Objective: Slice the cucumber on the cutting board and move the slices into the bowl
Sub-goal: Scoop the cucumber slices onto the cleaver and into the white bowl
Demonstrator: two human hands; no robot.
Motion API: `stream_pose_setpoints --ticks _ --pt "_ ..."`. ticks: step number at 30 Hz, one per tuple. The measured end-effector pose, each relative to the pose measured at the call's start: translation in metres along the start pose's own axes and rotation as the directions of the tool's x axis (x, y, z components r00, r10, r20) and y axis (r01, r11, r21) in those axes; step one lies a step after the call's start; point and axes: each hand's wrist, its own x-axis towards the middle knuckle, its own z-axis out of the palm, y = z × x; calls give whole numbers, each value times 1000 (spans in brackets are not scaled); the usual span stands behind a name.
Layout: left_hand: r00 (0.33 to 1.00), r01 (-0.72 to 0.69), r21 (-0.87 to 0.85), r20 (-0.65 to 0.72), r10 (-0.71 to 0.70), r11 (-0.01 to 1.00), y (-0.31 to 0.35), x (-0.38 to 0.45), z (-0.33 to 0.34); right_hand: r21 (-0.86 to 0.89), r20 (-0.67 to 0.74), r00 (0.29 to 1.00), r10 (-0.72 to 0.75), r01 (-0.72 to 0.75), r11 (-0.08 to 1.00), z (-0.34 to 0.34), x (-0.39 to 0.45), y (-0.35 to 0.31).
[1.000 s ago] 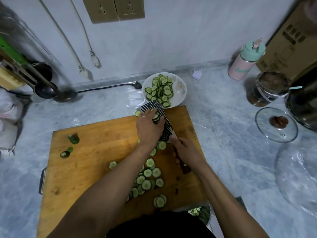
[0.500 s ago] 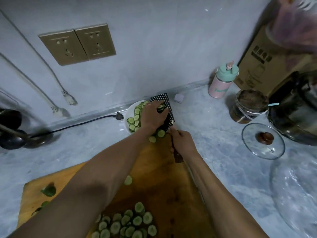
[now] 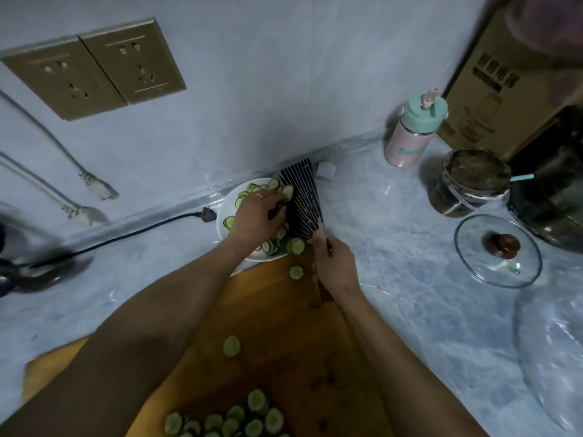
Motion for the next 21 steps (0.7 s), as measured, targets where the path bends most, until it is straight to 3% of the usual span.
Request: stream_pose_setpoints --ticks 5,8,11,14,19,21 --pt "999 23 17 -47 -22 1000 -4 -3 -8 -17 13 999 -49 50 999 -6 -5 3" --pt "999 29 23 36 -30 999 3 9 -9 -69 5 996 -91 91 993 -8 -5 2" --pt "994 -71 46 90 67 996 9 12 -7 -87 -2 995 -97 97 991 -10 -4 0" --pt "993 -116 115 48 111 987 2 6 -6 -84 -9 995 -95 94 992 -12 0 0" --pt "1000 21 175 1 -22 984 -3 0 -17 -72 -10 997 -79 78 994 -10 1 -2" --pt "992 -102 110 -62 109 989 2 -8 -21 -73 -3 997 -75 75 994 -8 0 -4"
